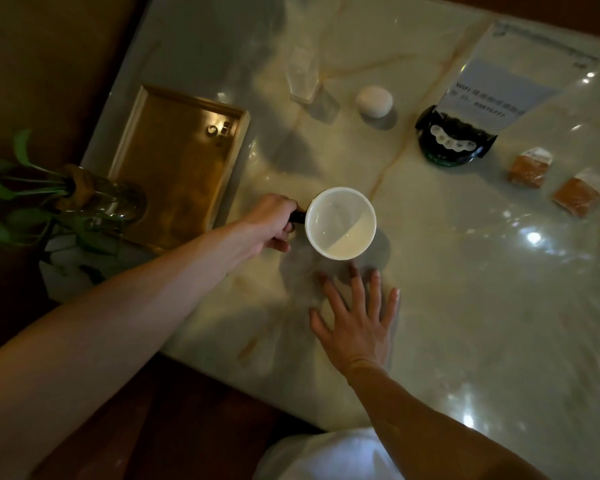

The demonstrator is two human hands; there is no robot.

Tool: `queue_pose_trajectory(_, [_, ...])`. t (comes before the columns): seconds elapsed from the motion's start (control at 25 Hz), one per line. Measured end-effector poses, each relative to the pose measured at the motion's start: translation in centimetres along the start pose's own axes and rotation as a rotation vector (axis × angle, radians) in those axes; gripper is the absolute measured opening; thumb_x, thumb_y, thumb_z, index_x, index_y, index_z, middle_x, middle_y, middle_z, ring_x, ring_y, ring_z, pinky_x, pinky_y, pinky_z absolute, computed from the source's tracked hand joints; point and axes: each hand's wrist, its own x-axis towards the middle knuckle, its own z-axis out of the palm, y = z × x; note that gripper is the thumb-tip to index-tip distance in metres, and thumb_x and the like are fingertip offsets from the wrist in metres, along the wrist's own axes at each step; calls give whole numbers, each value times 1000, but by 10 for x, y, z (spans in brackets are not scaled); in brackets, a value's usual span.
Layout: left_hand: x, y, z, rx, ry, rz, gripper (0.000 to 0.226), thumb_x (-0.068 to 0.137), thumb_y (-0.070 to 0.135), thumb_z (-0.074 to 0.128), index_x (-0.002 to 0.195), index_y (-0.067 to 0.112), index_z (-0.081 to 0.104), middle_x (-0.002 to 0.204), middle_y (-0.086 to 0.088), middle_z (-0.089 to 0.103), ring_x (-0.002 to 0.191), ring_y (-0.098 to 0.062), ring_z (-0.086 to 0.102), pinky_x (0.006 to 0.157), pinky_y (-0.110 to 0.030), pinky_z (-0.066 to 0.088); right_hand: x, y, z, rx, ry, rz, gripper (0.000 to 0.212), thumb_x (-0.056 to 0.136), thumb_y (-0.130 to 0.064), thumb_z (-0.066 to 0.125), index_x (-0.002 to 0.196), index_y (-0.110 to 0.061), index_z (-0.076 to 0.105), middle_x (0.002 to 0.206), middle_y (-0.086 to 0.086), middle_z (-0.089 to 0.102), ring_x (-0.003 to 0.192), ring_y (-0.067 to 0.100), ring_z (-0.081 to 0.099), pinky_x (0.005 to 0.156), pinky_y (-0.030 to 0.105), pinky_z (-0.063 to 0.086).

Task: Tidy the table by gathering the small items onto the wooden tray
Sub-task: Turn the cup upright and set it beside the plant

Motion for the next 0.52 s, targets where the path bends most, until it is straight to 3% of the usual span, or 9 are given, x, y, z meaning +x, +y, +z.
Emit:
queue_pose_trajectory(0.2, [6,-3,0,95,55,24,19,95,19,33,86,16,48,63,-4,39,48,-14,32,35,-22,33,0,1,1,9,11,-5,68,88,-73,29,149,-50,12,163,0,8,150,34,-1,116,63,-2])
queue_pose_trajectory(0.4, [14,-13,1,21,102,-11,21,95,24,35,89,14,52,69,-5,44,50,-15,36,33,-20,33,0,1,1,12,5,-8,66,88,-74,19,149,-50,13,163,1,10,149,34,0,116,63,-3])
queue_pose_trajectory(0.52, [18,-19,2,-29,130,-1,23,94,25,34,82,15,51,68,-5,44,52,-16,37,34,-20,34,-1,1,3,33,26,-24,66,88,-73,24,149,-50,14,162,1,13,149,35,1,116,63,-3])
